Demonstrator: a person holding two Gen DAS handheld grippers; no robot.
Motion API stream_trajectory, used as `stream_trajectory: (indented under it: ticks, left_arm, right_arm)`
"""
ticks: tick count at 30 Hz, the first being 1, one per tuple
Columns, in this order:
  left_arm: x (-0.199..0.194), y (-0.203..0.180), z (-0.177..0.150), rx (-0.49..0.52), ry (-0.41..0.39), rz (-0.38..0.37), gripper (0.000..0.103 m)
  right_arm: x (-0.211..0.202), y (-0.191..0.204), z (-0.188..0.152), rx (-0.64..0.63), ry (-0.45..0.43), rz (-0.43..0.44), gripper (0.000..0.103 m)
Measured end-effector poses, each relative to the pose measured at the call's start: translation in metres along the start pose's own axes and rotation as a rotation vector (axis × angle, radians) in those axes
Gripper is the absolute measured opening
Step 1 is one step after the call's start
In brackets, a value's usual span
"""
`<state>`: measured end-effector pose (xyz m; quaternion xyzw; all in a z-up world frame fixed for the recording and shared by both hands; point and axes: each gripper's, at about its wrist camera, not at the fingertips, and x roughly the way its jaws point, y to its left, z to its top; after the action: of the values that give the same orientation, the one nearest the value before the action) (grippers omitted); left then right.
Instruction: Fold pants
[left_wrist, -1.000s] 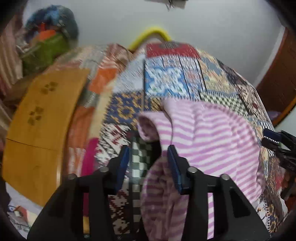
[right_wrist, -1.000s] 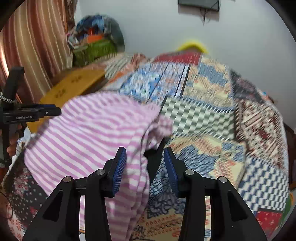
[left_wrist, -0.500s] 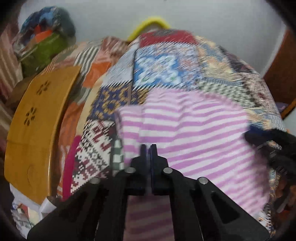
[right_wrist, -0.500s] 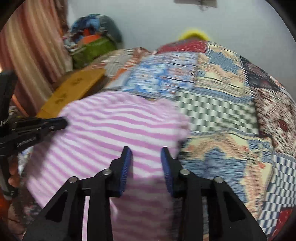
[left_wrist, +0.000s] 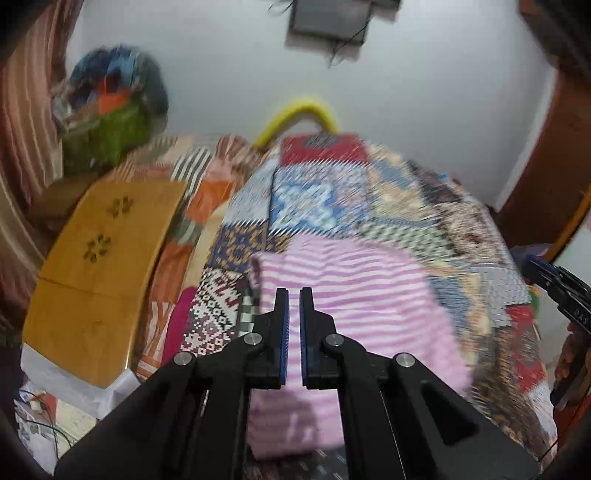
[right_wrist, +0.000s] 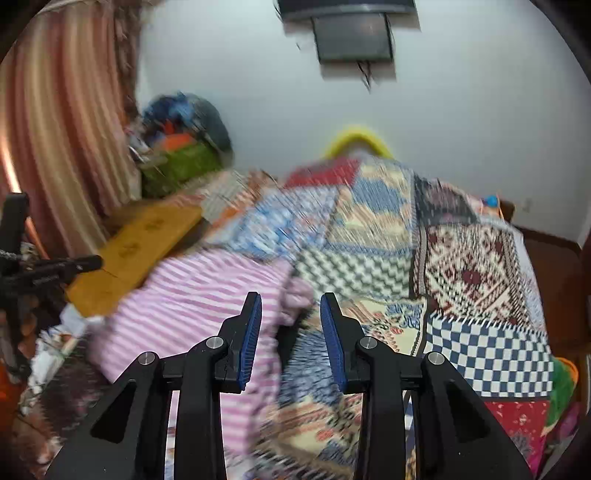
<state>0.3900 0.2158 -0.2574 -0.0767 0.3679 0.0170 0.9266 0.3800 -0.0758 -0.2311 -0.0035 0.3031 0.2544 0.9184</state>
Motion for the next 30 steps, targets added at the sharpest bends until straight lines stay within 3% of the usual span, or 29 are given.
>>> stream_trajectory:
  ticks: [10,13,19,23,28,30]
  left_arm:
    - [-0.189,-0.083,-0.023,0.101,-0.310,-0.055,0.009]
    - [-0.231,-0.100,-0.037,0.124,-0.374,-0.059,0.016]
    - [-0.307,-0.127,-0.074,0.133,-0.475,-0.076,0.027]
    - [-0.341,-0.143,-0.096,0.150,-0.528,-0.053,0.053]
    - [-0.367,-0.157,-0.115,0.166,-0.564,-0.045,0.061]
    - [-0.373,-0.158,-0.121,0.157,-0.573,-0.054,0.070]
  right_arm:
    - [-0.156,0.056,0.012,-0.053,-0.252,0.110,0.030]
    - [-0.208,0.077,0.004,-0.082,-0.330,0.118,0.030]
    - [-0.266,0.104,-0.022,-0.105,-0.425,0.151,0.031]
    - [-0.290,0.117,-0.038,-0.113,-0.468,0.152,0.047]
    - [-0.308,0.129,-0.054,-0.125,-0.498,0.142,0.063]
    - [-0.310,0.129,-0.057,-0.118,-0.510,0.140,0.074]
